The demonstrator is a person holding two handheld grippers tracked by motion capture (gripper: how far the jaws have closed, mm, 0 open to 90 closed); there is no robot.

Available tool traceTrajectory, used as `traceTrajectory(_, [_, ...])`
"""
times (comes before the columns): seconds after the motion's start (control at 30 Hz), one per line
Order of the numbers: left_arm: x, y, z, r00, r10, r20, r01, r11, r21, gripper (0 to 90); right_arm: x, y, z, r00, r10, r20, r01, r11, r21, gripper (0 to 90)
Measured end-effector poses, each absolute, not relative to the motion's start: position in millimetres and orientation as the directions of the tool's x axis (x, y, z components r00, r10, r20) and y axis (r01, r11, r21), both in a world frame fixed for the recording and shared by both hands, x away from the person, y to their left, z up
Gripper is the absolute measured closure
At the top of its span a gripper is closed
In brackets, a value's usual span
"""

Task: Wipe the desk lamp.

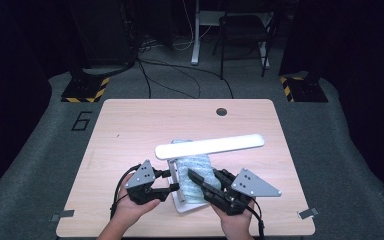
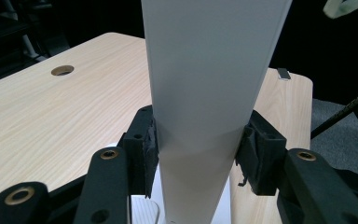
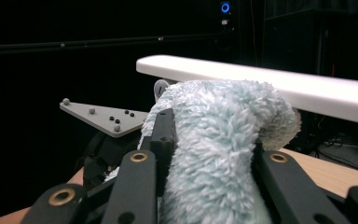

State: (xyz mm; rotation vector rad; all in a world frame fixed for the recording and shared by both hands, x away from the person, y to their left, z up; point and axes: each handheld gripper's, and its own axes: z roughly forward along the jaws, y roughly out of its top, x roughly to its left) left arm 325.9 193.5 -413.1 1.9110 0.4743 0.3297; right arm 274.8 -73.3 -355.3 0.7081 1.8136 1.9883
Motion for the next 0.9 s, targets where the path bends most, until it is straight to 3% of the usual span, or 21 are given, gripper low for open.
traceTrajectory(0.53, [325.5,193.6,-413.4,0.881,0.473,-0.005,0.181,-0.328,0.927,52.9,257.3,-107.6,-375.5,-0.802,0.576,0.154,0.105,-0.118,0.987,68.3])
traceTrajectory(0.9, [325.5,192.4,-414.2,0.876,0.482,-0.011,0.181,-0.308,0.934,52.9,236.6,-105.6,-351.6,-0.856,0.504,0.115,0.060,-0.123,0.991,68.5])
